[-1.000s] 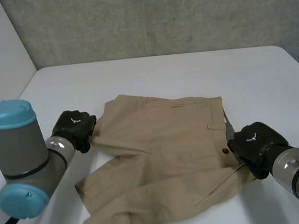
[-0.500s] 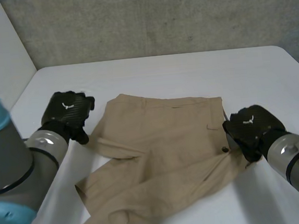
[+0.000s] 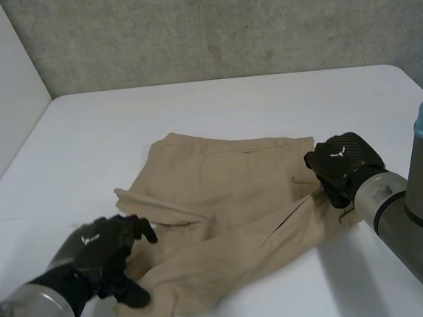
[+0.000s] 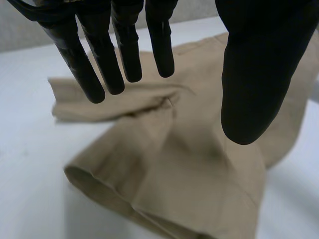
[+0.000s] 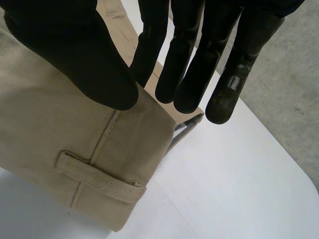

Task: Fold the shorts.

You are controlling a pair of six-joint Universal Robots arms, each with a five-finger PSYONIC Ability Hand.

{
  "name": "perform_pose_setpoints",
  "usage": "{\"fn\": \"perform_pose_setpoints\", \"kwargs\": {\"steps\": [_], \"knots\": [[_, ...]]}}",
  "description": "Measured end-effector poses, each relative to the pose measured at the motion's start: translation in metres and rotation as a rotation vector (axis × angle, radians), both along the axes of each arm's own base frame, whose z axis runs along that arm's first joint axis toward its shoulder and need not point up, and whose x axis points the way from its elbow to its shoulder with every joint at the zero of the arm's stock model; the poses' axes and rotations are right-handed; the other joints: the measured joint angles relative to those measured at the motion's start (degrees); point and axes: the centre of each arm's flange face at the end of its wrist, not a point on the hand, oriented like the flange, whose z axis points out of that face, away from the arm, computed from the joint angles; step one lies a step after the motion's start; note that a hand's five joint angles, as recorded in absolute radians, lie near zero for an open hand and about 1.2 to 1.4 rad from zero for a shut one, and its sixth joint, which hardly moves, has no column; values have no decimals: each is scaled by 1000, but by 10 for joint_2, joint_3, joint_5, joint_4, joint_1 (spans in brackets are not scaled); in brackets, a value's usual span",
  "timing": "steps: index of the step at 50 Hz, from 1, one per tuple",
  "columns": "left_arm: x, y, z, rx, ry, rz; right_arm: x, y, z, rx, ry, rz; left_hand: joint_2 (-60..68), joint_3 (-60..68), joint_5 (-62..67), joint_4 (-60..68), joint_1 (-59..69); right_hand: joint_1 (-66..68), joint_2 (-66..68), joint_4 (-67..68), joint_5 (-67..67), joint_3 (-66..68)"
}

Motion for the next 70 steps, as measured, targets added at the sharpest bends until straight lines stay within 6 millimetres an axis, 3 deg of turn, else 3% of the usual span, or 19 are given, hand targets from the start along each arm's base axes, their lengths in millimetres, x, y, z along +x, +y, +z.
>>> {"fn": "perform_pose_setpoints", "kwargs": {"steps": [6, 7, 11, 18, 19, 28, 32, 41, 47, 52, 56, 59, 60, 61, 64, 67, 68, 69, 70], "knots": [[0, 9, -16, 45, -5, -7, 1, 3, -1, 4, 0, 9, 16, 11, 13, 13, 15, 0, 0, 0, 0, 0], [-1, 10, -20, 50, -11, -9, 1, 4, -1, 6, 0, 10, 140, 135, 143, 142, 159, 0, 0, 0, 0, 0], [-3, 11, -26, 47, -29, -13, 0, 6, -2, 11, 2, 8, 325, 318, 327, 327, 333, 0, 0, 0, 0, 0], [-7, 17, -23, 6, -59, -26, -5, 9, -1, 14, 5, -1, 325, 318, 327, 327, 333, 0, 0, 0, 0, 0], [-9, 20, -17, -27, -69, -39, -7, 11, 1, 9, 6, -2, 392, 382, 378, 393, 355, 0, 0, 0, 0, 0], [-6, 33, 38, -268, -129, -129, -21, 40, 28, -29, 65, 32, 393, 385, 378, 394, 355, 0, 0, 0, 0, 0], [3, 48, 60, -340, -170, -176, -34, 66, 40, -1, 156, 72, 393, 385, 378, 395, 355, 0, 0, 0, 0, 0], [21, 82, 78, -285, -206, -275, -57, 102, 61, 49, 268, 110, 393, 386, 378, 395, 355, 0, 0, 0, 0, 0], [21, 89, 80, -261, -170, -313, -60, 101, 72, 44, 237, 141, 394, 386, 378, 395, 355, 0, 0, 0, 0, 0], [7, 66, 74, -298, -141, -276, -57, 82, 64, 66, 193, 161, 394, 386, 385, 395, 355, 0, 0, 0, 0, 0], [-9, 35, 64, -334, -136, -234, -52, 60, 51, 83, 169, 160, 394, 386, 385, 395, 356, 0, 0, 0, 0, 0], [-27, -3, 47, -370, -163, -217, -44, 36, 36, 93, 147, 151, 394, 386, 385, 395, 355, 0, 0, 0, 1, 0], [-27, -3, 47, -370, -163, -217, -44, 36, 36, 93, 147, 151, 394, 386, 385, 395, 355, 0, 0, 0, 1, 0], [-37, -21, 38, -389, -187, -225, -39, 24, 28, 102, 137, 143, 394, 386, 385, 395, 355, 0, 0, 0, 1, 0], [-48, -39, 29, -412, -217, -241, -33, 13, 20, 113, 127, 132, 394, 386, 385, 395, 355, 0, 0, 0, 1, 0], [-68, -74, 12, -461, -280, -269, -20, -9, 9, 118, 105, 101, 394, 386, 385, 395, 355, 0, 0, 0, 2, 0], [-68, -74, 12, -461, -280, -269, -20, -9, 9, 118, 105, 101, 394, 386, 385, 395, 355, 0, 0, 0, 2, 0], [-80, -101, -1, -488, -323, -275, -13, -25, 3, 104, 90, 78, 394, 386, 385, 395, 355, 0, 0, 0, 2, 0], [-82, -109, -5, -496, -336, -274, -10, -31, 1, 96, 85, 71, 394, 386, 385, 395, 355, 0, 0, 0, 2, 0]]}}
